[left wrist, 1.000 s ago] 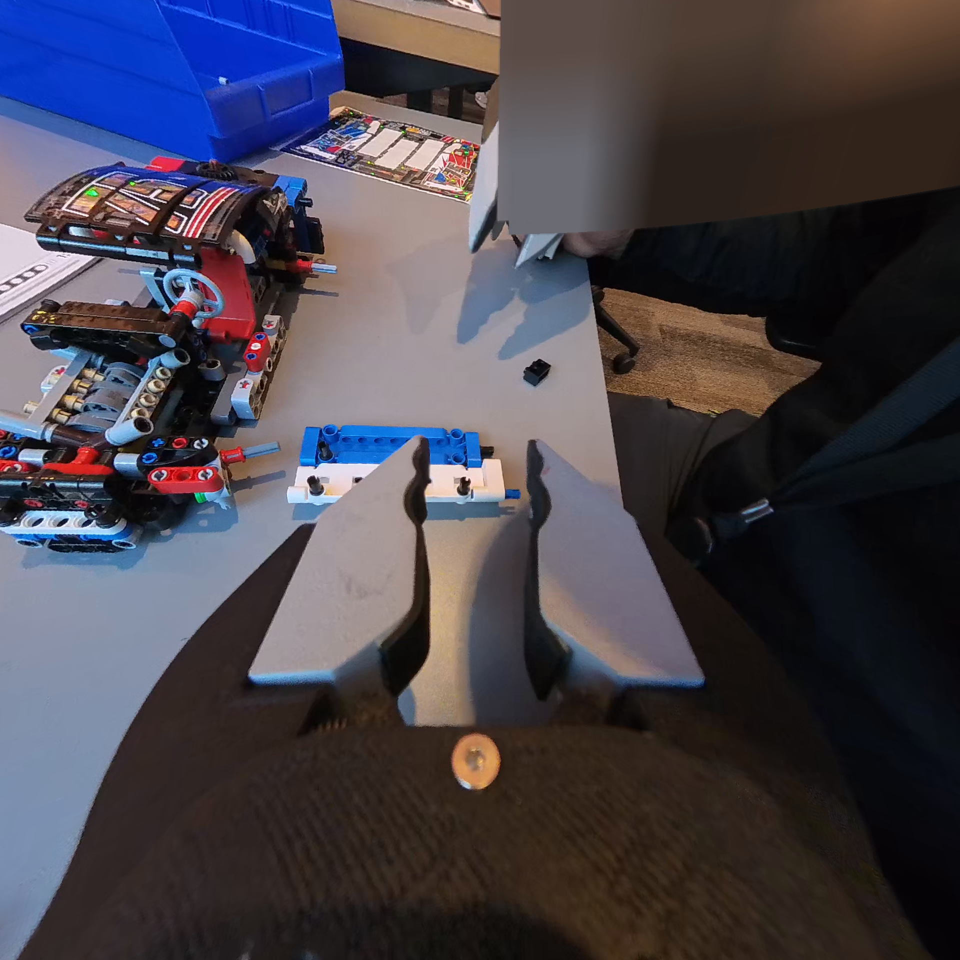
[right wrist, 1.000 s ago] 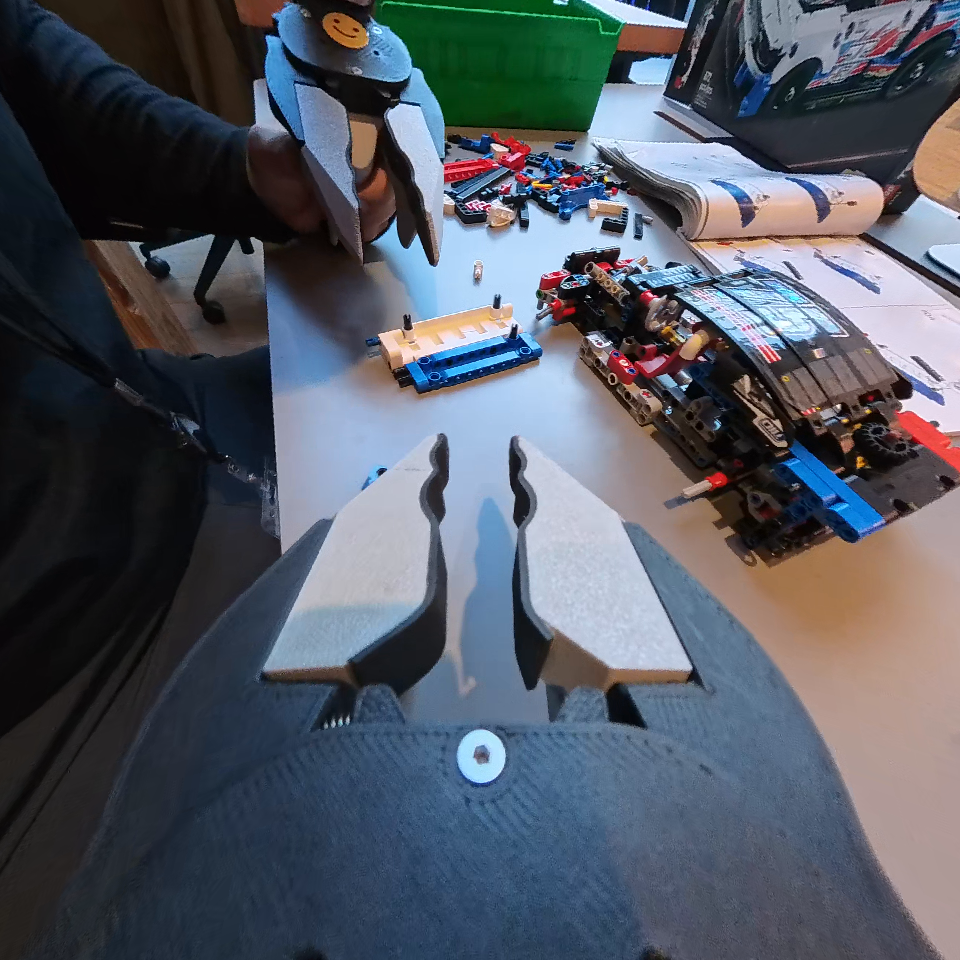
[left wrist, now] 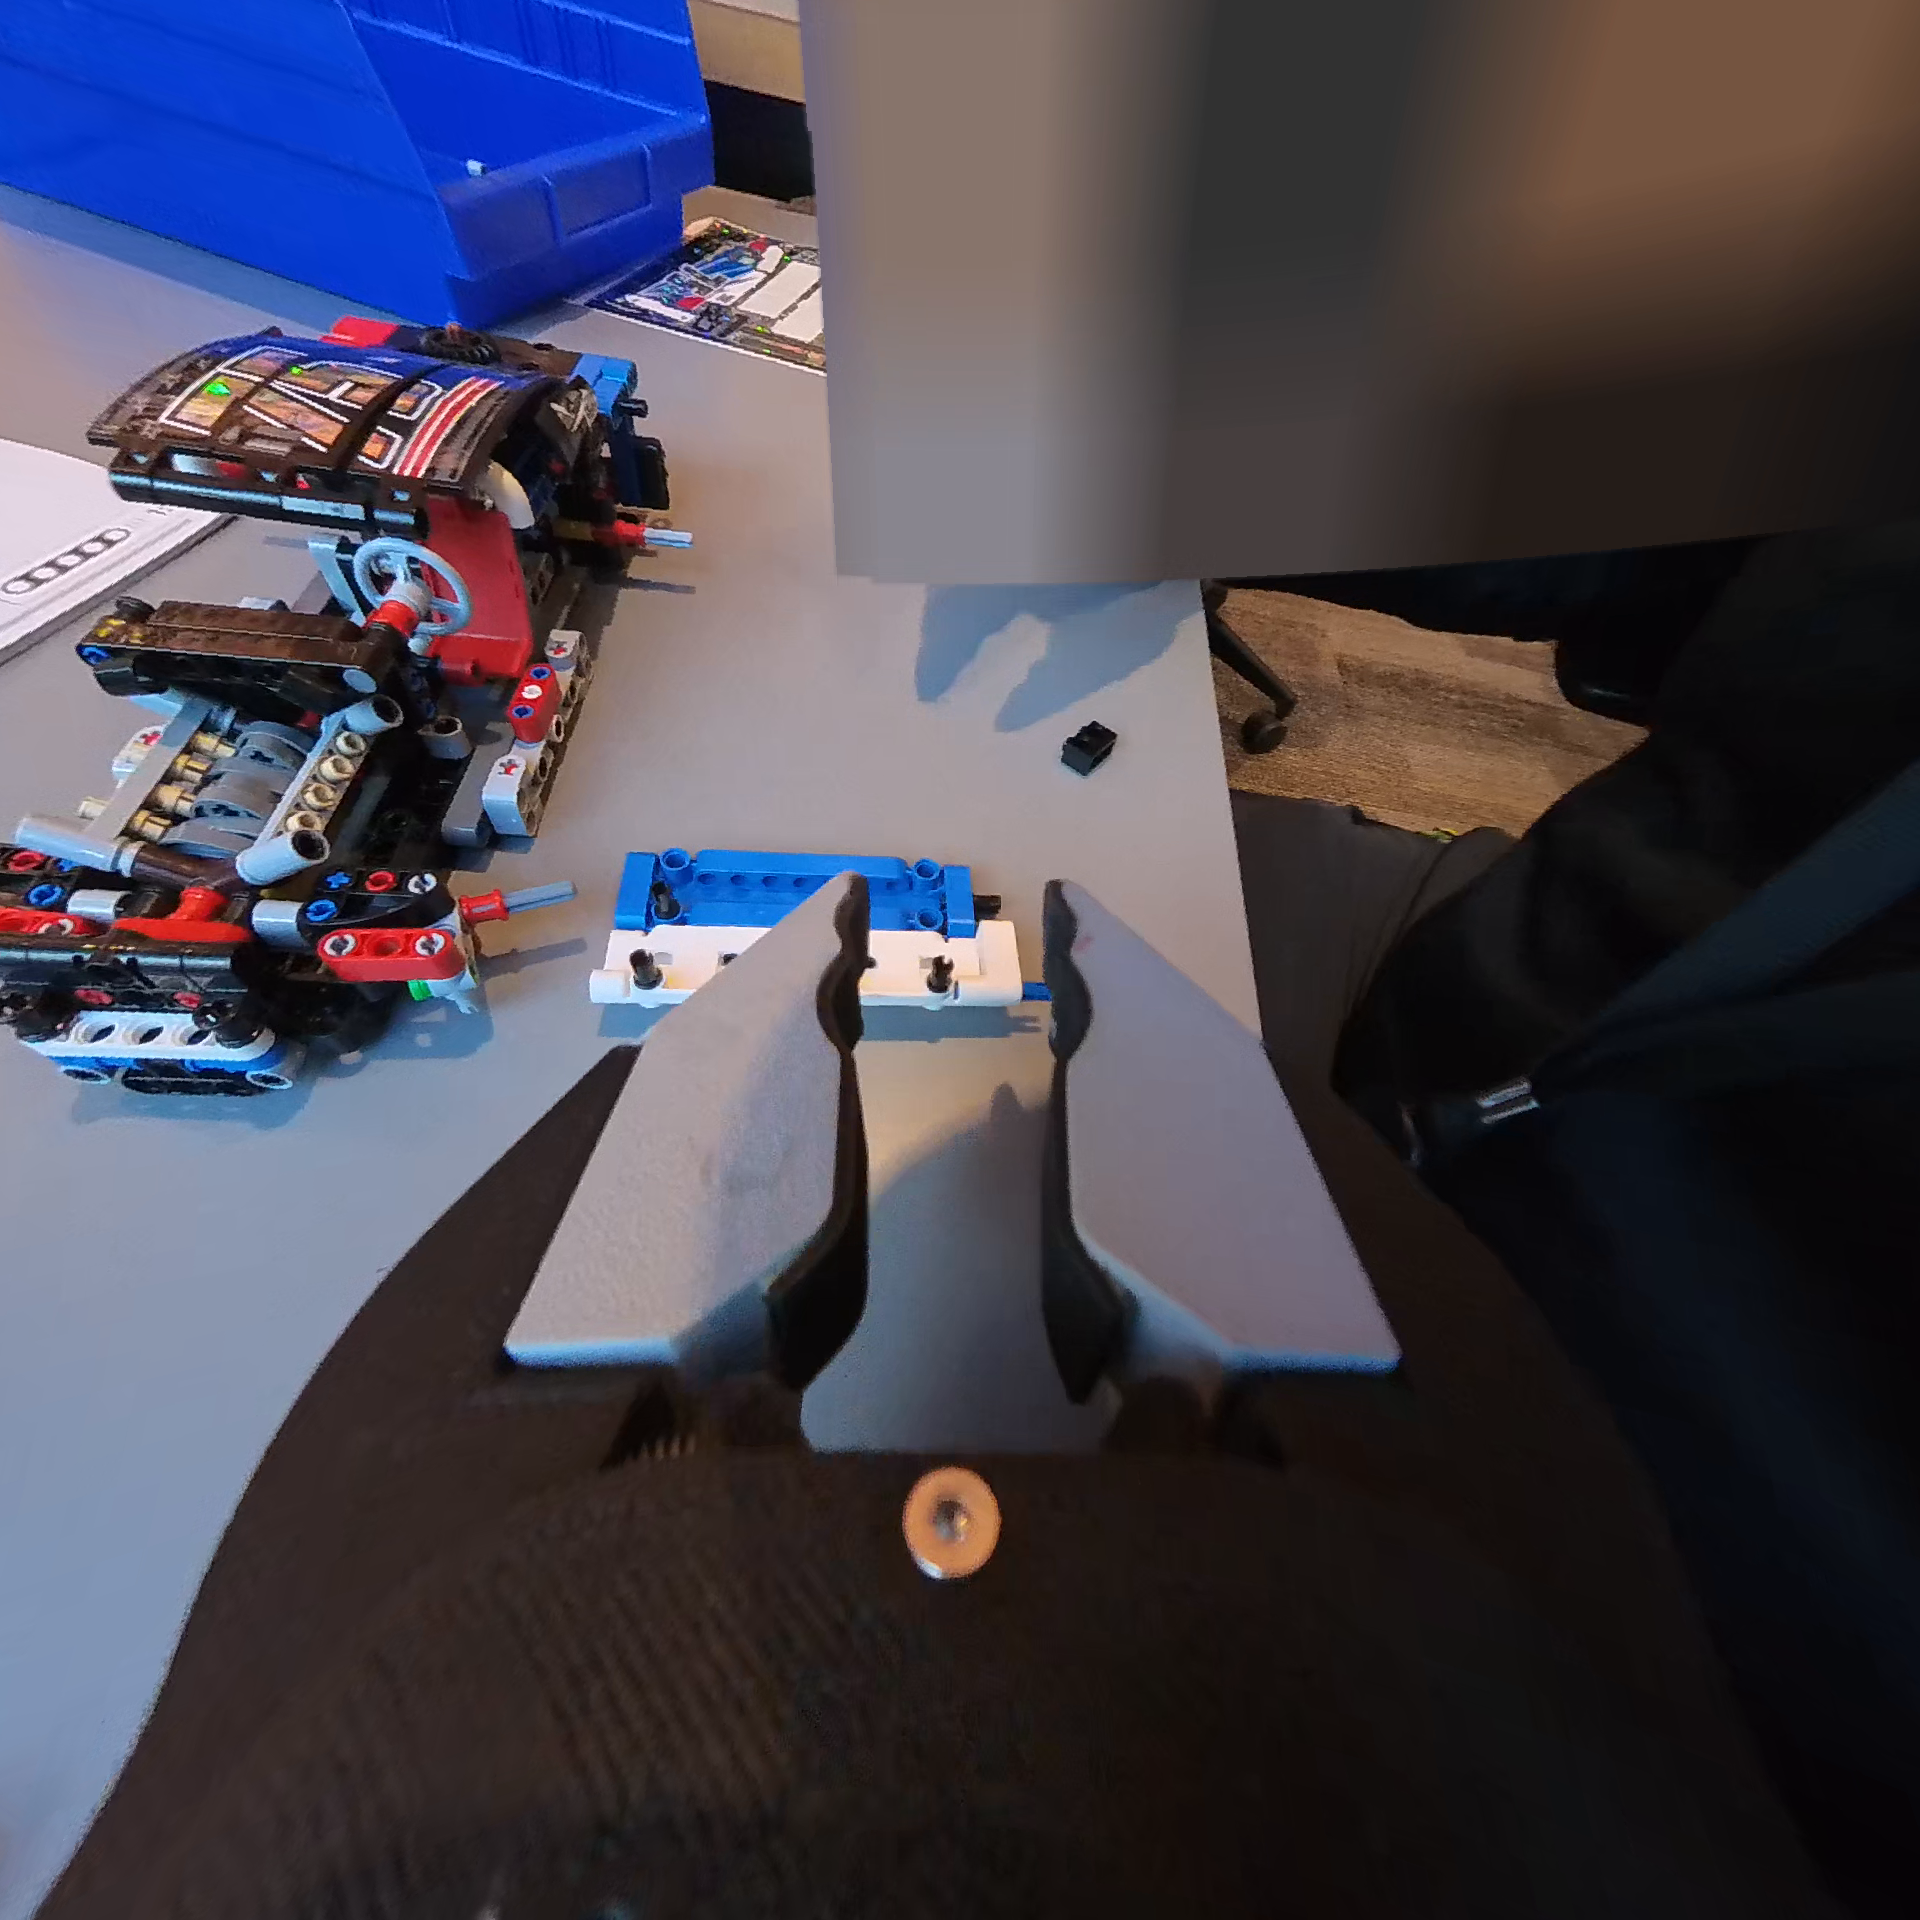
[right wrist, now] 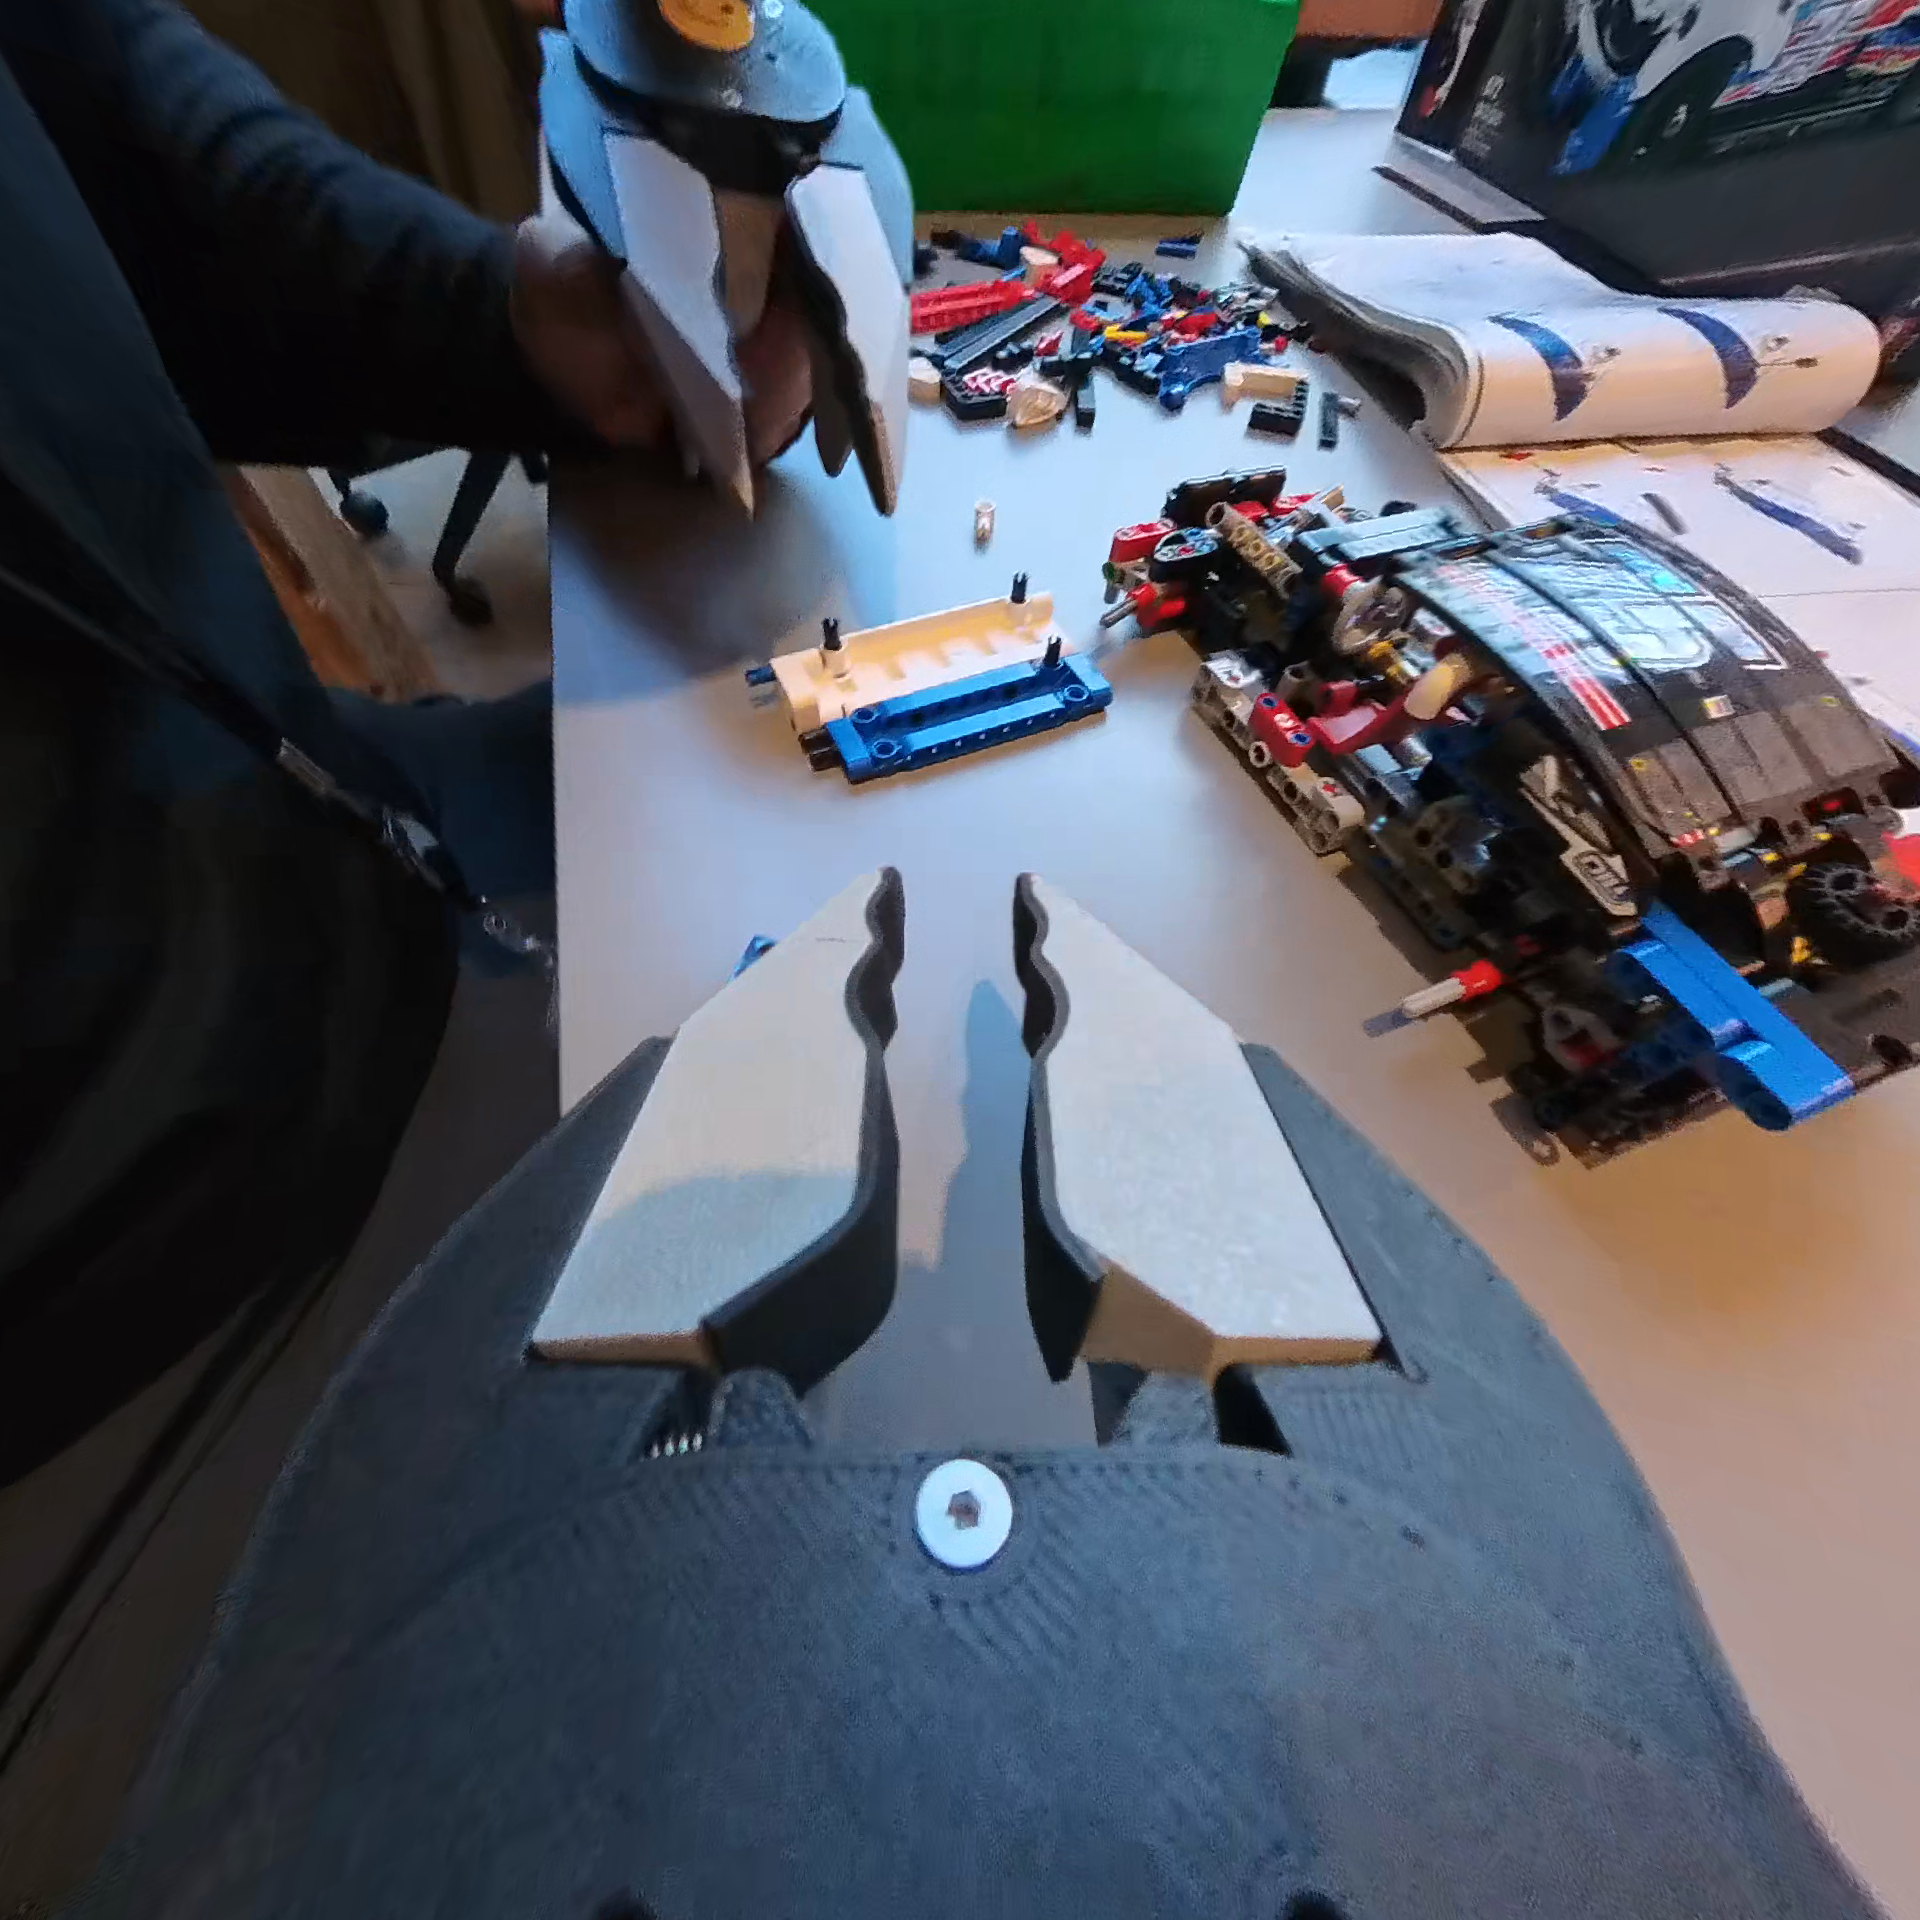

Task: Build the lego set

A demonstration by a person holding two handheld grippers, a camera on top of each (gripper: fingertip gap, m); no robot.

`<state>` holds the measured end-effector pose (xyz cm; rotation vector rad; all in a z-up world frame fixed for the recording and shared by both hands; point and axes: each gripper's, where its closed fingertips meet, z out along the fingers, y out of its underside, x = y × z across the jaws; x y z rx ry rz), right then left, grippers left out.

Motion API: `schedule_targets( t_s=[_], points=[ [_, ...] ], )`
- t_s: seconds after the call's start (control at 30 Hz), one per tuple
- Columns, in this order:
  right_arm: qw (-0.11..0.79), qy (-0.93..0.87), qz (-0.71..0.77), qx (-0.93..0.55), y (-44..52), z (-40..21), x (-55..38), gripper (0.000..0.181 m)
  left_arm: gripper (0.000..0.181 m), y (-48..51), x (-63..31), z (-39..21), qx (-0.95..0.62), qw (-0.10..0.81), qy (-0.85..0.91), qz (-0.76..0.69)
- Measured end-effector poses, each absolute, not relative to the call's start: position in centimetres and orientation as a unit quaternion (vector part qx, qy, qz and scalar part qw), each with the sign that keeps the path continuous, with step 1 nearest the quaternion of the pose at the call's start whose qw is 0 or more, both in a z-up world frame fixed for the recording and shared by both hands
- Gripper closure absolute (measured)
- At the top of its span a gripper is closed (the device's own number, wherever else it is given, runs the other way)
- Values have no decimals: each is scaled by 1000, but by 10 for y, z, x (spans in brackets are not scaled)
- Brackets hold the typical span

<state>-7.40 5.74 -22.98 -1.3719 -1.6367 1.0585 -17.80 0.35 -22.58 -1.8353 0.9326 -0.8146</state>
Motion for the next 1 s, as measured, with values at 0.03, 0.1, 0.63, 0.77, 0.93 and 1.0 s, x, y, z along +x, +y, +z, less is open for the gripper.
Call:
schedule_targets(
  t_s=[0.03,0.1,0.63,0.77,0.93,1.0],
  points=[
    [371,-635,415,-535,59,-229,-75,162,150,3,-178,-225,-741,448,376,-331],
    [377,-634,412,-535,63,-228,-78,162,151,3,-178,-223,-737,450,375,-337],
    [407,-616,420,-528,93,-219,-99,161,155,14,-186,-212,-728,469,341,-366],
    [411,-603,432,-530,97,-214,-98,161,157,18,-187,-212,-729,473,337,-362],
    [412,-600,436,-530,101,-213,-99,160,158,25,-190,-209,-728,477,321,-372],
    [411,-600,437,-530,102,-213,-99,160,158,27,-192,-208,-728,478,316,-376]
  ],
)
